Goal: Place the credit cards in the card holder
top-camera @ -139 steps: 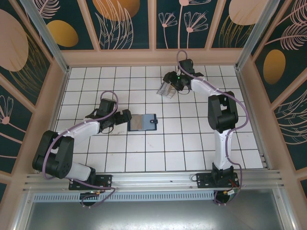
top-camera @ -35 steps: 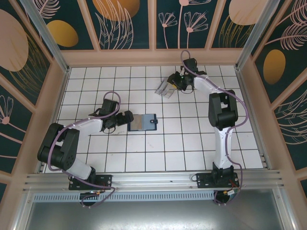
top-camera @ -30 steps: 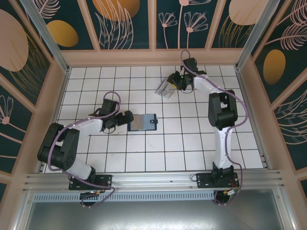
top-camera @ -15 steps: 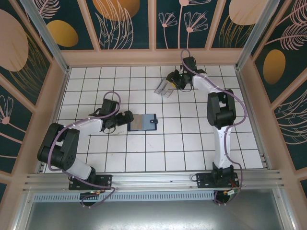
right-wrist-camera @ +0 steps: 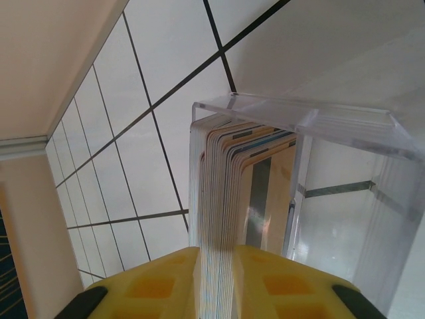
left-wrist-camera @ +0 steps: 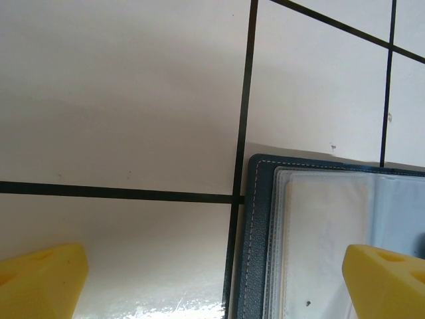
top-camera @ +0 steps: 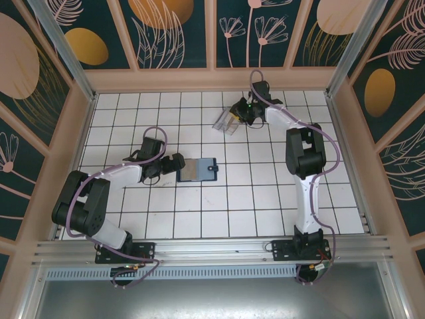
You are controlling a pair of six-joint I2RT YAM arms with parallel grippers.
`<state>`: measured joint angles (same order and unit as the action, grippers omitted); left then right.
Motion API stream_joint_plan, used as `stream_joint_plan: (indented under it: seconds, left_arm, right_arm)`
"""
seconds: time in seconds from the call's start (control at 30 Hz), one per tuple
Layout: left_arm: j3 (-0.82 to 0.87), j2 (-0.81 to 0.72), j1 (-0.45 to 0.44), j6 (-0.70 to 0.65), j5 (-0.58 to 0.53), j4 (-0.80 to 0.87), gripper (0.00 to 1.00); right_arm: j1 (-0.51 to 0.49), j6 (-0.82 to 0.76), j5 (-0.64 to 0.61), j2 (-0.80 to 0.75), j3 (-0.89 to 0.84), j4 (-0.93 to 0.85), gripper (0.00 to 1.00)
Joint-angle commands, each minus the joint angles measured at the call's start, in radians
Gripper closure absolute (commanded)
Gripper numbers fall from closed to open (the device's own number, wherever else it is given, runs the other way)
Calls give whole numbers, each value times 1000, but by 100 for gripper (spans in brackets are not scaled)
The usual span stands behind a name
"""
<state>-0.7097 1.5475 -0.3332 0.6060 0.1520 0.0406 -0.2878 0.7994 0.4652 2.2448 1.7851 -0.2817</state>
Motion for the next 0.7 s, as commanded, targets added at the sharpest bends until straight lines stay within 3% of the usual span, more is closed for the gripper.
stream_joint_plan:
  seconds: [0.0,0.33,0.47,0.67]
  left_arm:
    - [3,-11,-2,2,2,-18,1]
    - [-1,-10,-2,3,4,-14,2]
    - [0,-6,-2,5,8,-18,1]
    - [16,-9,-1,15,16,-38,1]
  right_arm:
    - [-4,11,15,-40,-17,27,80]
    - [0,-1,7,-83,-32,31,83]
    - [-7,29,-29,-92,-51,-20,73]
    - [-26,34,-77,-75,-49,-76,66]
